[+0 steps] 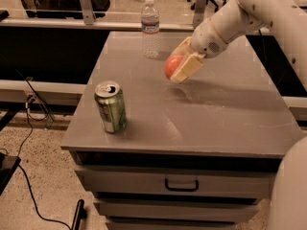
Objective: Move apple near green can
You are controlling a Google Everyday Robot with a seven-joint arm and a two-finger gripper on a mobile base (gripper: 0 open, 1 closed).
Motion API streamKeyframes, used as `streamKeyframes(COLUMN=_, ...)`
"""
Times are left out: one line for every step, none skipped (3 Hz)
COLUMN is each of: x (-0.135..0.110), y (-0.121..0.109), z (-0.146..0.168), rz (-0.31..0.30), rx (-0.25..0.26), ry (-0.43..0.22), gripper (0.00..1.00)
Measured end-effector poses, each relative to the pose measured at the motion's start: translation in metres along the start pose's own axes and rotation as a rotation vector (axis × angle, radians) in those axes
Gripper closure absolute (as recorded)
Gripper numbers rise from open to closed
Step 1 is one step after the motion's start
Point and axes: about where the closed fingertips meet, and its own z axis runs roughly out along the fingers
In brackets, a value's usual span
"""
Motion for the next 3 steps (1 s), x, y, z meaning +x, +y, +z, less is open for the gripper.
streamKeyframes(x=-0.042, y=0.041, z=0.020, rz=-0.179, rx=-0.062, ry=0.057, gripper=1.00)
streamKeyframes(x=-0.062, y=0.084, z=0.044, rz=-0.332, rx=-0.133, ry=0.107, gripper=1.00)
streamKeyframes(x=-0.060, y=0.089, z=0.049, rz=-0.335, rx=-0.148, ry=0.110, gripper=1.00)
